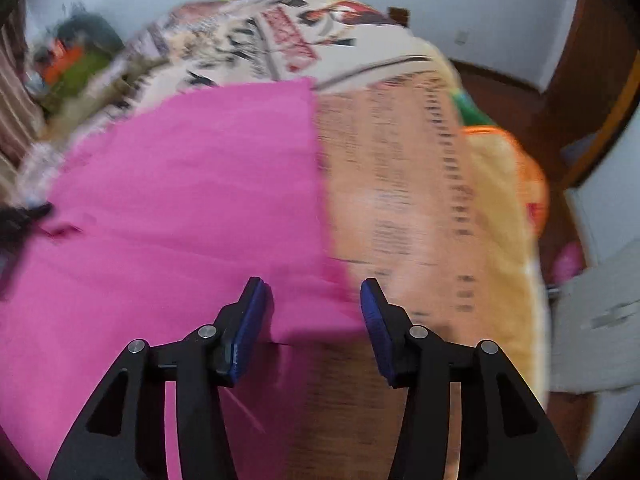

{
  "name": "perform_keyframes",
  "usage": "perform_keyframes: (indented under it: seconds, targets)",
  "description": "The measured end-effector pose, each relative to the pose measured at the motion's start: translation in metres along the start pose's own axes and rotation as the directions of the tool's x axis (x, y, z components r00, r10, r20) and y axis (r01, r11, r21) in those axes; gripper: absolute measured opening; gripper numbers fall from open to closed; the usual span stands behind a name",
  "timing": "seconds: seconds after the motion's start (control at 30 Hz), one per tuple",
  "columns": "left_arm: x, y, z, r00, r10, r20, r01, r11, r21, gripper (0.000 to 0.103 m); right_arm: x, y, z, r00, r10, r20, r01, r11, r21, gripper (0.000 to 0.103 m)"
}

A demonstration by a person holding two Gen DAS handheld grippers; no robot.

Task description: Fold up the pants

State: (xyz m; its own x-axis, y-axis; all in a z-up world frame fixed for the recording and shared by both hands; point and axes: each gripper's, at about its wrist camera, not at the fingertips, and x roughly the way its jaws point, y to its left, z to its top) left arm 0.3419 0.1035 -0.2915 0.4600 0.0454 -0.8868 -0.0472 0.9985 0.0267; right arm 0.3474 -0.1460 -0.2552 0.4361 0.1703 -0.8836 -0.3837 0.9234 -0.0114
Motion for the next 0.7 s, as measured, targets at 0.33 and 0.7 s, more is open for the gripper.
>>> perform_keyframes:
  seconds: [0.33, 0.7]
  targets:
    - [-0.032, 0.019, 0.003, 0.998, -0.052, 0.045, 0.055, 0.997, -0.061, 0.011, -0.044, -0.010, 0.025, 0.994, 0.023, 0.108, -0.024, 1.000, 0.015, 0.046]
    - [-0.033, 0.055, 0.054, 0.994, -0.012, 0.108, 0.022, 0.996, -0.091, 0.048, -0.027, 0.020, 0.087, 0.974, 0.143, 0.178, -0.143, 0.990, -0.010, 0.047]
